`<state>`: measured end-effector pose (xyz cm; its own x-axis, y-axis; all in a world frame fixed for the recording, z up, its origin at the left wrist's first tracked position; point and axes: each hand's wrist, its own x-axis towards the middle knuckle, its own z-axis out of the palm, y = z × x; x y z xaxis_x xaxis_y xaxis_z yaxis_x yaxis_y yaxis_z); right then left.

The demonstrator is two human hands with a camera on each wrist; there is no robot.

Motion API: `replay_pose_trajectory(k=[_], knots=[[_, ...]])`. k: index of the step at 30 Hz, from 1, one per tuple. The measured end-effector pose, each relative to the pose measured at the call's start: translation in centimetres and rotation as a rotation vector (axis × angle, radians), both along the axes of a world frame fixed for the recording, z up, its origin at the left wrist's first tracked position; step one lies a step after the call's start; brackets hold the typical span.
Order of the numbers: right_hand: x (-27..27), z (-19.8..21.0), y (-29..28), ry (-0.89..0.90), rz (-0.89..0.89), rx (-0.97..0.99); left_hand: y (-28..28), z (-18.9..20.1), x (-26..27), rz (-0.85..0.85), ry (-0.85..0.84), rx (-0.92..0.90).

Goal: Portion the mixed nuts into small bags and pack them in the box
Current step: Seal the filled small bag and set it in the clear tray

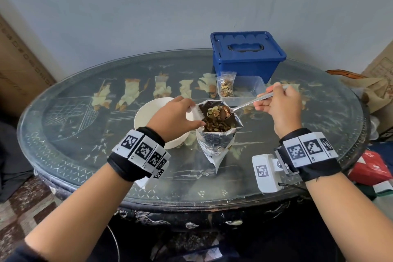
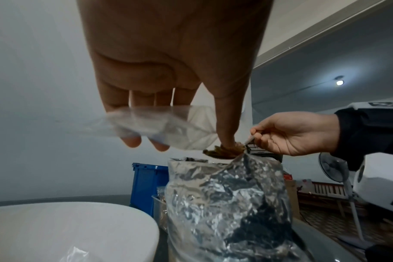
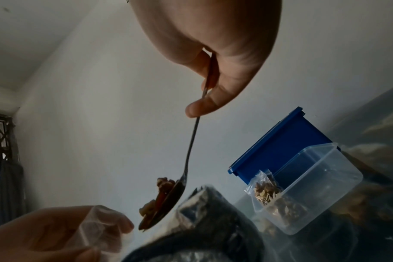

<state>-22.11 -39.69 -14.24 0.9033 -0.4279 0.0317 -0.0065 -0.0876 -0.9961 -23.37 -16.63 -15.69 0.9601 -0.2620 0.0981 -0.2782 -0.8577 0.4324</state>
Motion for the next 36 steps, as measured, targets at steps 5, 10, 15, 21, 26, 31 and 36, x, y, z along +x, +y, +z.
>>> replay_pose_trajectory(k=[5, 10, 15, 21, 26, 31, 36], knots=[[0.0, 1.3, -0.1, -0.036, -0.006, 0.055, -0.8, 1.0, 1.2, -0.071, 0.085, 0.110], [0.3, 1.4, -0.1, -0.034, -0.007, 0.052, -1.4, 1.3, 1.8, -0.104, 0.118, 0.119], [0.5, 1.1, 0.2, -0.042, 0.018, 0.047, -2.1, 1.8, 1.9, -0.119, 0.117, 0.103], [0.6, 0.8, 0.6, -0.047, 0.049, 0.025, -2.9, 1.9, 1.9, -0.141, 0.133, 0.114], [0.7, 0.6, 1.0, -0.049, 0.082, 0.002, -3.3, 1.5, 2.0, -0.135, 0.149, 0.105], [0.6, 0.6, 1.5, -0.067, 0.131, -0.007, -3.7, 1.1, 2.0, -0.130, 0.145, 0.087], [0.5, 0.9, 2.1, -0.080, 0.170, -0.042, -4.0, 0.8, 1.9, -0.128, 0.149, 0.074]])
